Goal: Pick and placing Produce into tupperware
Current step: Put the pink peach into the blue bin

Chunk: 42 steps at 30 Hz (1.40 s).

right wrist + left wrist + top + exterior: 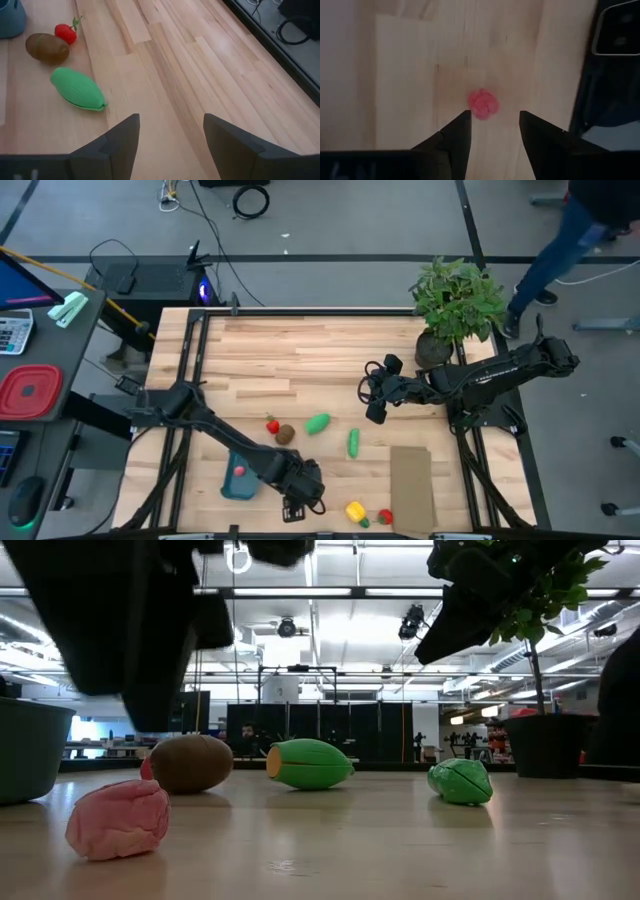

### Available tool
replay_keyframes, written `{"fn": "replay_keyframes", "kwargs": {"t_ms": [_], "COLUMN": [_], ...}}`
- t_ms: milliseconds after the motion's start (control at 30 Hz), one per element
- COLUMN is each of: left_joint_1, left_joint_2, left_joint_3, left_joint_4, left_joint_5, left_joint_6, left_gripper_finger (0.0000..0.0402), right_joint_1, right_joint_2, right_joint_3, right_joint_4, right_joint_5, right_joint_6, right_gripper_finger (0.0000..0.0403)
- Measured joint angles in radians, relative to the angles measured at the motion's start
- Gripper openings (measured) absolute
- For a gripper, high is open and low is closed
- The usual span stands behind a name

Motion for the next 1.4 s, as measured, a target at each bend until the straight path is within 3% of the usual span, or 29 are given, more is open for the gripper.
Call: {"fn": "replay_keyframes", "kwargs": {"t_ms": [767, 967, 1167, 1400], "left_joint_1": [0.001, 0.013, 0.014, 0.0], "left_joint_2": [0.108, 0.101, 0.101, 0.101], "left_joint_3": [0.004, 0.011, 0.105, 0.345], "left_joint_4": [0.055, 0.02, -0.137, -0.55], "left_joint_5": [0.047, 0.049, 0.047, -0.051], "left_joint_6": [-0.002, 0.006, 0.057, 0.049], "left_gripper_finger": [0.0164, 0.0129, 0.0047, 0.0042], "right_joint_1": [0.0, 0.0, 0.0, 0.0], "right_joint_2": [0.0, 0.0, 0.0, 0.0], "right_joint_3": [0.0, 0.0, 0.0, 0.0], "right_joint_4": [0.0, 0.003, 0.001, 0.003], "right_joint_5": [0.0, 0.0, 0.0, 0.0], "right_joint_6": [0.0, 0.0, -0.001, -0.001], "right_gripper_finger": [0.0231, 0.0231, 0.0231, 0.0231]}}
